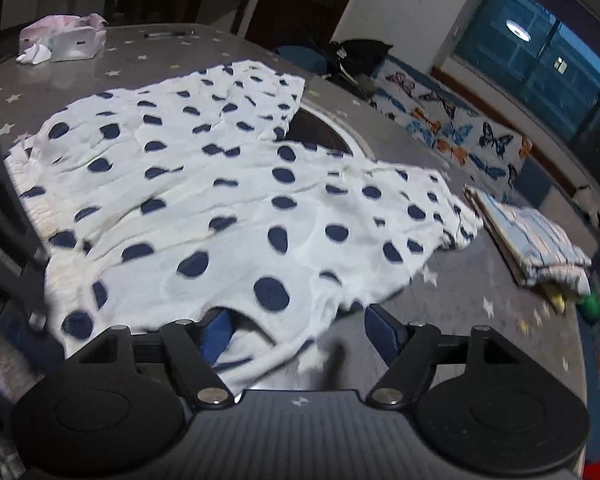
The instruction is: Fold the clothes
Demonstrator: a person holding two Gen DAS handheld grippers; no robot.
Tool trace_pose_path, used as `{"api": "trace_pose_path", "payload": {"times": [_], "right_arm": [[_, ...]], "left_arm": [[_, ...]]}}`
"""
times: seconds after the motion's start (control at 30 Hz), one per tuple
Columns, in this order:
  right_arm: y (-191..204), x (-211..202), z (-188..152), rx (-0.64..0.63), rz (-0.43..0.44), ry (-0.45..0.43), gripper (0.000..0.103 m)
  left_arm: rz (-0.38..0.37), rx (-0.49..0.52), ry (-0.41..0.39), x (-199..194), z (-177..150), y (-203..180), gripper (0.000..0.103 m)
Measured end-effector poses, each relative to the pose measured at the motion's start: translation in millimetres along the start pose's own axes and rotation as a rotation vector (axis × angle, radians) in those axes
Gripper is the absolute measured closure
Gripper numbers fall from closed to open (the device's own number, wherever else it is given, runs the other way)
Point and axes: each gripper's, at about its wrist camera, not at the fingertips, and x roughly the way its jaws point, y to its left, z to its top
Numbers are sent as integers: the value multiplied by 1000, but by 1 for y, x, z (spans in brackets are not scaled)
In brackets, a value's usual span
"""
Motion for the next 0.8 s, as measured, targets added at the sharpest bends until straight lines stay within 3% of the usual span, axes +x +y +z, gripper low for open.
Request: {"api": "trace_pose_path", "payload": {"times": [0.13,0.23,0.43,0.8], "right_arm": [[-7,12,5,-21,0,-25,29],[-12,22,8,-36,0,-44,20],[-16,30,11,-2,30,-68,19],[-24,-30,-6,-4,78,-20,21]], "left_arm": [[-14,-3,5,-1,-1,2,81],[-12,2,5,0,-2,1,81],[-16,-11,2,-1,-2,2,81],[-14,-13,-1,-1,-1,2,80]]}}
